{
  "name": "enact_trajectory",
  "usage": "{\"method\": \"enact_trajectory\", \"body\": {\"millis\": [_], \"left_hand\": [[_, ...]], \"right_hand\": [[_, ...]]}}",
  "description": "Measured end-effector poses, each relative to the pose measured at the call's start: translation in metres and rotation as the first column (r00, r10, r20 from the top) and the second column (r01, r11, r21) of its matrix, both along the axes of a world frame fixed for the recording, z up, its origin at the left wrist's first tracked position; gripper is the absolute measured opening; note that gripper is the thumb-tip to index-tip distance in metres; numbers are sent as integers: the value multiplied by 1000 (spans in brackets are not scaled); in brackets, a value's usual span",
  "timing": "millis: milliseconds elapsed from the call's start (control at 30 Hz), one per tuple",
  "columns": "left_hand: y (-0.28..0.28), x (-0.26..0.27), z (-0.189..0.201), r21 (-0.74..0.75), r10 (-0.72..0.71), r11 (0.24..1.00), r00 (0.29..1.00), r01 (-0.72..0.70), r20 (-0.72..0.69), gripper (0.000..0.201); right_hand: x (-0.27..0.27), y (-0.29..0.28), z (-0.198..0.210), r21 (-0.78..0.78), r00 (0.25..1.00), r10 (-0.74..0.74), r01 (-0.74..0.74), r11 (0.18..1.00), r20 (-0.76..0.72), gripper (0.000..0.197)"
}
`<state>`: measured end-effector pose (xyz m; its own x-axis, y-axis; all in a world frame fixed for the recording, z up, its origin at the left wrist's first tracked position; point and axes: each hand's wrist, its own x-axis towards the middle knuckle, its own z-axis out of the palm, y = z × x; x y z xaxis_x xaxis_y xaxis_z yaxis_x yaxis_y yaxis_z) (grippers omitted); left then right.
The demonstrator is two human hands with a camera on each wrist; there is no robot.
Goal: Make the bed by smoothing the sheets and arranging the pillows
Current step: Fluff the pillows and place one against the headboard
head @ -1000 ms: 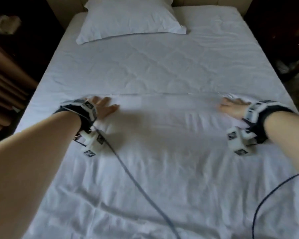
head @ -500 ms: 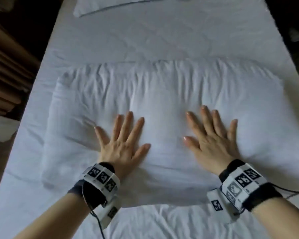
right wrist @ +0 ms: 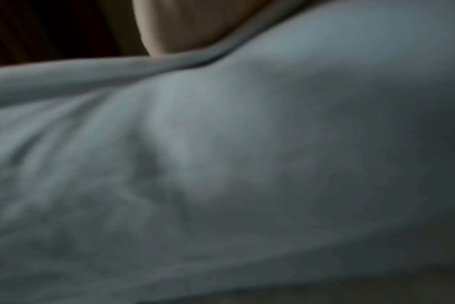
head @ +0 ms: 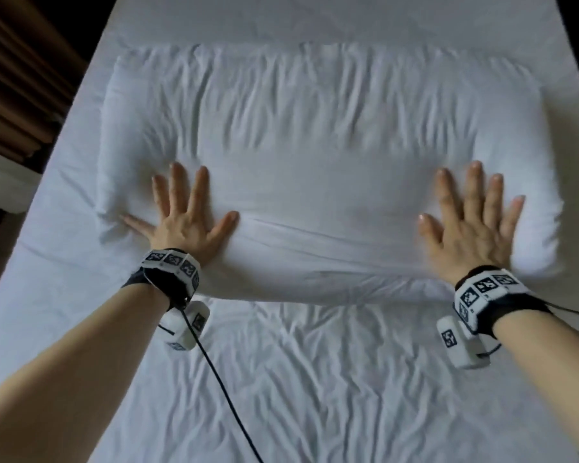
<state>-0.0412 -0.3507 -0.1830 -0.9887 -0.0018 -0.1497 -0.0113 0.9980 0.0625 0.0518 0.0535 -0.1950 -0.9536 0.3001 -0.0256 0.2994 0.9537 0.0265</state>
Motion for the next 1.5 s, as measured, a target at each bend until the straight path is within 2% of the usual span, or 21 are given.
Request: {"method": "enact_trajectory", "body": {"millis": [100,200,233,300,367,500,600,733,800,833,867,900,933,967,1000,1100,1167,1200,1300,1400,1500], "left_hand": [[-13,-1,-15,40,124,991,991,-125,42,90],[-12,3,-10,19,87,996,996,-87,-3,91],[-13,8,-4,33,45,998,998,-44,-32,91],[-22,20,-2,37,-130,991,990,132,-46,97],[-35,28,-13,-46,-274,961,962,274,9,110],[-43,9,-53,-208,-256,941,963,268,82,138],[-24,6,-64,-337,-189,919,979,205,80,137],[-15,34,-48,-316,-72,943,990,107,122,125],[-17,65,-36,-272,-7,959,961,84,275,119],[-17,81,-27,-233,-1,967,911,106,412,114],[-15,96,-16,-205,-4,969,838,139,545,103],[-8,109,4,-213,-14,953,731,217,683,87],[2,119,25,-214,-33,925,629,313,777,73],[17,128,53,-197,-55,907,569,373,820,63],[35,134,87,-169,-86,908,563,385,822,55],[84,129,178,-63,-211,942,727,330,653,38],[108,122,243,-14,-240,961,860,276,450,46],[118,123,274,-2,-228,969,893,248,389,46],[144,121,336,-6,-152,987,942,161,300,36],[158,101,349,-131,-28,989,957,68,290,39],[195,129,363,-187,14,981,945,50,326,43]], "right_hand": [[14,22,-15,-19,992,-122,122,992,19,70],[26,18,-5,-76,974,-222,218,973,-42,71],[29,12,1,-82,978,-195,189,979,-73,72],[35,-3,4,-42,996,-20,16,999,-92,75],[38,-16,-8,23,990,133,-132,991,-44,77],[28,-33,-56,78,994,109,-108,991,-3,76],[18,-40,-59,112,996,85,-84,990,3,74],[36,-32,-22,168,968,53,-96,981,245,86],[58,-33,1,72,881,33,-76,994,472,90],[70,-36,17,-11,812,51,-54,998,582,83],[82,-43,35,-84,728,72,-19,996,682,67],[92,-53,60,-140,650,99,12,990,753,49],[98,-65,87,-177,608,120,35,984,785,38],[102,-75,115,-222,607,134,73,972,783,32],[103,-84,146,-261,636,148,86,962,757,28],[87,-95,233,-282,776,240,-84,956,584,31],[68,-91,285,-310,852,296,-168,936,432,33],[62,-88,310,-335,873,320,-197,921,369,33],[48,-73,371,-334,888,394,-307,891,236,31],[42,-41,398,-332,874,453,-380,863,177,29],[48,3,410,-341,847,505,-431,835,167,29]]}}
